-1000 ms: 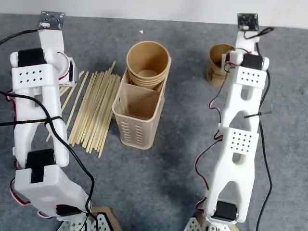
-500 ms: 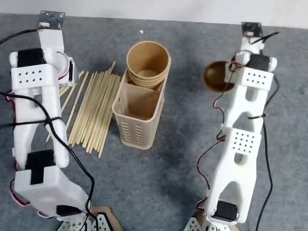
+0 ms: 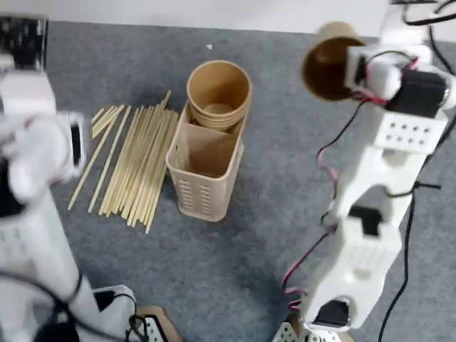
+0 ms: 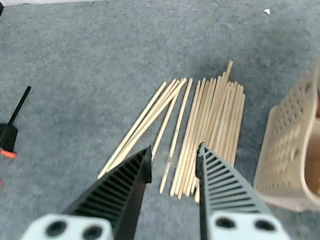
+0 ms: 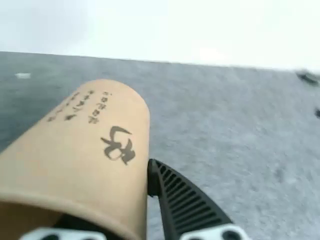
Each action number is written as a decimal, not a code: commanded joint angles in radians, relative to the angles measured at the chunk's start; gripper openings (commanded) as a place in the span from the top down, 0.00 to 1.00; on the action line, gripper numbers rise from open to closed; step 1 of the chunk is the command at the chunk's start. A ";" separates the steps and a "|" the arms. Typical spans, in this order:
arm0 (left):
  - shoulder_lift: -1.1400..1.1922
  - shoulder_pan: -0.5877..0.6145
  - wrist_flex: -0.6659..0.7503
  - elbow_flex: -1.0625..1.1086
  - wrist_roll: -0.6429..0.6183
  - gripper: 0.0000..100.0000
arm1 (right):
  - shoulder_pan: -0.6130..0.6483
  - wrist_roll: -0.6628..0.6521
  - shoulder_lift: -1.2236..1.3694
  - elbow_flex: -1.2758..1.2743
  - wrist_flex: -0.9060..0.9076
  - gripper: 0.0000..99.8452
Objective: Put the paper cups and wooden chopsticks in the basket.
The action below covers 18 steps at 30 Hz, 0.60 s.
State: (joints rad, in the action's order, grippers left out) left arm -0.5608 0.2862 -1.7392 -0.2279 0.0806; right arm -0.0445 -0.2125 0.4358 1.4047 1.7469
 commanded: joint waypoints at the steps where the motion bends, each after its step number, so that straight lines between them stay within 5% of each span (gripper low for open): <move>1: -0.239 0.001 0.041 0.259 0.012 0.82 | 0.191 0.008 -0.386 -0.361 0.021 0.99; 9: -0.816 0.007 0.270 0.883 0.100 0.82 | 0.453 0.103 -0.645 -0.613 -0.030 0.99; 18: -1.018 0.061 0.284 0.966 0.144 0.82 | 0.490 0.114 -0.518 -0.619 -0.065 0.99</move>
State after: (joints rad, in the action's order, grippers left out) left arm -1.5689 0.3168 -1.4784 0.7342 0.2140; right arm 0.4358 -0.1082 -0.1350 0.7833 1.6993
